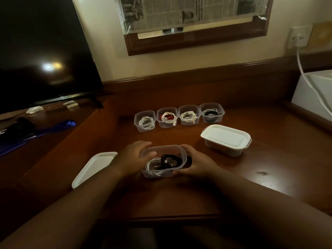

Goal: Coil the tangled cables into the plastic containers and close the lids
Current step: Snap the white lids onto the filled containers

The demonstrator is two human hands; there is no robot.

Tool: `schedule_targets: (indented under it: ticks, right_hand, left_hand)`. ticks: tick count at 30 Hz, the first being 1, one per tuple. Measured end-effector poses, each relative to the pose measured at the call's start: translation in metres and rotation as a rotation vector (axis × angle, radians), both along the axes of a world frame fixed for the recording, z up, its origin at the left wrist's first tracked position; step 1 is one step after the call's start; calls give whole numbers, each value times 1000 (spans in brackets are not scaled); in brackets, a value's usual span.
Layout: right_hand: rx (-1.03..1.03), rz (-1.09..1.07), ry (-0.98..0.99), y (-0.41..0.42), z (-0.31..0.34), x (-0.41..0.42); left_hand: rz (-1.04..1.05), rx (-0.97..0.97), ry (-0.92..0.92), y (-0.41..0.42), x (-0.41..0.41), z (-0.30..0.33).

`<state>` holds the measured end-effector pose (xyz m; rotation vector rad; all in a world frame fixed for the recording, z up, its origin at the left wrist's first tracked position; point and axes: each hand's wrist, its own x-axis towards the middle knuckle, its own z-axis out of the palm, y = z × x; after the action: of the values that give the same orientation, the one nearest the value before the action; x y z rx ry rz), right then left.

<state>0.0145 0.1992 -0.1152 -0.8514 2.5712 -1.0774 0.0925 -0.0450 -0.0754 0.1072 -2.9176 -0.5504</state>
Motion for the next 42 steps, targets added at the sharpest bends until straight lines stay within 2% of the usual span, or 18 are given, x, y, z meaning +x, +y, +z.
schedule_targets:
  ticks: [2,4,6,12,19,25,28,31,34,38,42]
  right_hand:
    - [2,-1,-6,0,-1,0]
    - [0,3,0,1,-3,-1]
    - [-6,5,0,1,-3,-1]
    - [-17,-1,4,1,-4,-1]
    - [-23,-5,0,1,-5,-2]
    - [-25,-3,-10,0,-5,-3]
    - [-26,-9,-7,0,-6,-4]
    - [-35,0,-12,1,-5,-4]
    - [-58,7,-13,2,-4,-3]
    - [-90,8,-32,2,-5,-2]
    - [-134,-2,-41,2,-5,-2]
  left_hand:
    - [164,-99,75,-16,4,4]
    - [294,-259,19,-36,8,7]
    - [340,-323,-74,-52,12,7]
    - [349,-262,-161,-61,16,8]
    - [300,-320,-244,-50,10,16]
    - [259,-364,-174,-36,8,33]
    - [152,-324,-36,-15,10,46]
    - [-51,-247,79,21,17,52]
    - [-246,-302,143,48,21,47]
    - [-413,-343,155,59,13,30]
    - [-499,-214,102,57,4,16]
